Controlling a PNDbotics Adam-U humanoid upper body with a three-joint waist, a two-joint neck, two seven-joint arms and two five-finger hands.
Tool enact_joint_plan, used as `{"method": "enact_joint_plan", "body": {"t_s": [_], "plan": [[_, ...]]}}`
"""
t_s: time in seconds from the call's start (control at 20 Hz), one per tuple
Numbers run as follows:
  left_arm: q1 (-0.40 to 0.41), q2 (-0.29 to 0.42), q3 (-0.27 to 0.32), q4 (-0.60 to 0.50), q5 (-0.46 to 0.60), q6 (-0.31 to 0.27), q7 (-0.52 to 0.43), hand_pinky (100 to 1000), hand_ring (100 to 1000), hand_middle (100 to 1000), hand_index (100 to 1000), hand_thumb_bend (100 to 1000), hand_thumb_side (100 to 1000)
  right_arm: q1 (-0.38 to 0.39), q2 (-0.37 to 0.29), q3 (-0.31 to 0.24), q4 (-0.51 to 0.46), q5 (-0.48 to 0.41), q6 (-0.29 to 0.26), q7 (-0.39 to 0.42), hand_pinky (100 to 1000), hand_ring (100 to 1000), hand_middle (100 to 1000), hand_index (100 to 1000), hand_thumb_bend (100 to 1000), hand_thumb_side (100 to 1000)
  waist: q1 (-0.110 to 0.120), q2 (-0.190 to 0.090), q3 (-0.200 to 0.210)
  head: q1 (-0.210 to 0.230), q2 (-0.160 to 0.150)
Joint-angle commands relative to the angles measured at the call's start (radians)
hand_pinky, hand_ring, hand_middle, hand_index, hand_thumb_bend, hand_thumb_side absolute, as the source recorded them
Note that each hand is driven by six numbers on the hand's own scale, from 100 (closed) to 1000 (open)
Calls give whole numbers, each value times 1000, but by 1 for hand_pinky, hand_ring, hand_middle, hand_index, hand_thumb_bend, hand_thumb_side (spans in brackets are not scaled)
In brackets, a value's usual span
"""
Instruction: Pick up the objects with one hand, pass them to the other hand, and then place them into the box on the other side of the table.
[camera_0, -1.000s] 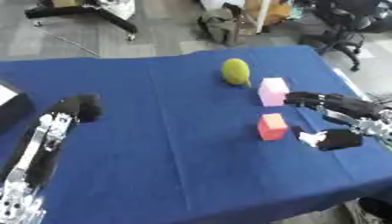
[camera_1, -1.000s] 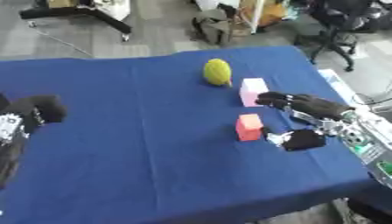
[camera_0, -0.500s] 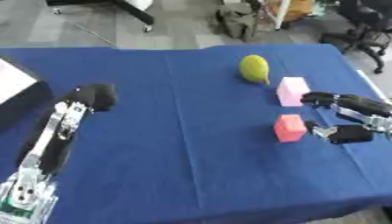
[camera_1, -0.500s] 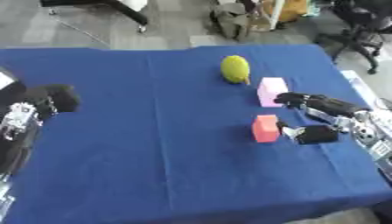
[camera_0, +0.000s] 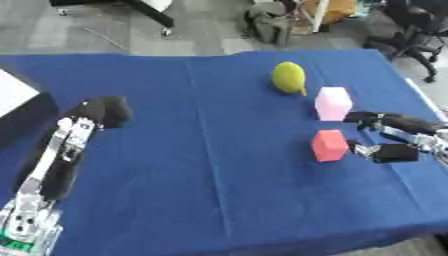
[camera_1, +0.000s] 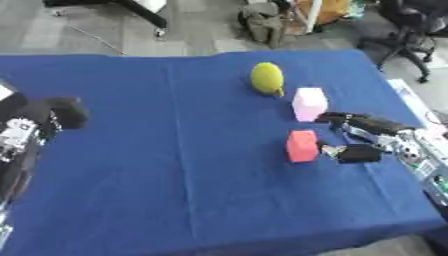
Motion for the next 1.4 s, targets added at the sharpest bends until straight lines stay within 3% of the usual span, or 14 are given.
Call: {"method": "enact_joint_plan", "body": {"t_s": [0.05,0.95,1.4], "plan": [[-18,1,3,-19,-4,-1,-3,760,708,641,784,128,965,-15,-21,-1,4,10,-7,3,819,867,1000,1000,100,925,0,-6,2,-6,-2],[-19,-4,-2,-15,-6,-4,-8,764,702,639,785,130,968,-47,-2,22,32,39,-17,14,820,866,1000,1000,100,918,-1,-6,12,-13,-2],[-22,-2,-3,-18,-6,-4,-10,764,702,639,786,130,968,-70,5,34,61,103,-27,31,831,854,1000,1000,100,893,-4,-2,18,-17,-2]]}}
